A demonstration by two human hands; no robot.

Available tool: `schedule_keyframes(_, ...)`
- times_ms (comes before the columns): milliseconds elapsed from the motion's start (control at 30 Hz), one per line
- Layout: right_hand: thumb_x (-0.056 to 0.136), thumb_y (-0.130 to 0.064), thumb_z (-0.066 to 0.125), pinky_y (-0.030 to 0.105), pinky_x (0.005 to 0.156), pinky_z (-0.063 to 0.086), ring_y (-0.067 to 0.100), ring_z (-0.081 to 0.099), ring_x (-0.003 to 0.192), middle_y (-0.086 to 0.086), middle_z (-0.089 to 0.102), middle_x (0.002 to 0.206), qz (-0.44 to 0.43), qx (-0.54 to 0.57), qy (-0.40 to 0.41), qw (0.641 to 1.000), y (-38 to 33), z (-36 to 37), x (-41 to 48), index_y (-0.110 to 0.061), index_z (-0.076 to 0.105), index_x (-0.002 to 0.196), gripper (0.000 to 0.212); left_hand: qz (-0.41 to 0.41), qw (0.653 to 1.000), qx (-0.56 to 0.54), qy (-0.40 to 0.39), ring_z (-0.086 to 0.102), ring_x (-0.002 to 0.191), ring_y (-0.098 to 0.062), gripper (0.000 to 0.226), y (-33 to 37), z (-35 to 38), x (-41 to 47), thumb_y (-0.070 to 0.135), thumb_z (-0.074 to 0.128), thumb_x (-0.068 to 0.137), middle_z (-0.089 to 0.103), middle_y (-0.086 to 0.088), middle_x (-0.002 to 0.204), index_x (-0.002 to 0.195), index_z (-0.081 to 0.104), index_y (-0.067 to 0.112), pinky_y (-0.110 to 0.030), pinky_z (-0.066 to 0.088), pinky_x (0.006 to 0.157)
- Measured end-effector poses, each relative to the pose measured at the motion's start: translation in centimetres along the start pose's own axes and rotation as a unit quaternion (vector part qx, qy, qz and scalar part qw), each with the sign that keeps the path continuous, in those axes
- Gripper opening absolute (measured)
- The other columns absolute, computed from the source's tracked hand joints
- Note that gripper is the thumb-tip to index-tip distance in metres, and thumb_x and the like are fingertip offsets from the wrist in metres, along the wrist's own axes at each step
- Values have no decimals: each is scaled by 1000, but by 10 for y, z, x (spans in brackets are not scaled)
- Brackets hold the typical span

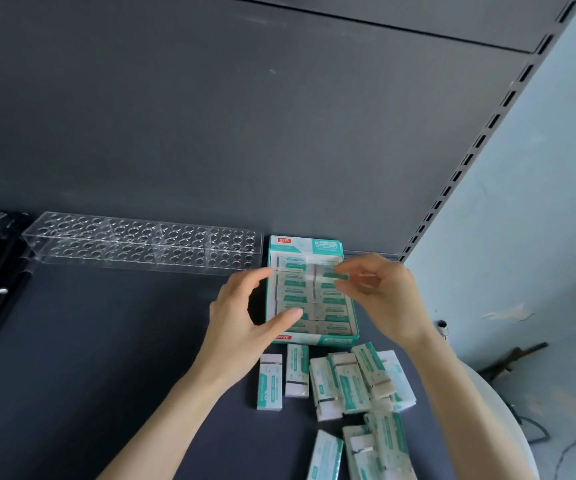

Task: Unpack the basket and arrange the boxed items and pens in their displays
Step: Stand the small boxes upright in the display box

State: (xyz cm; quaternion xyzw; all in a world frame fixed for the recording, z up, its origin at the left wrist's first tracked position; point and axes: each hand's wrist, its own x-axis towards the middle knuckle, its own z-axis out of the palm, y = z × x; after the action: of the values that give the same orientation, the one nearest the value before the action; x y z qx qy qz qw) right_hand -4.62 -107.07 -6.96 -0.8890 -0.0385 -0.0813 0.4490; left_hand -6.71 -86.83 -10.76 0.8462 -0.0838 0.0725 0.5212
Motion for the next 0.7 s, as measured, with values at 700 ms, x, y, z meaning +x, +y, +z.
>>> schedule_keyframes(700,94,-8,48,33,79,42,27,52,98,1,59,116,-125,-313,-55,940,20,24,26,-12,71,101,24,-78,994,35,-68,25,139,-18,89,-11,7,0,56,71,70,35,17,146,146,31,31,-39,25,113)
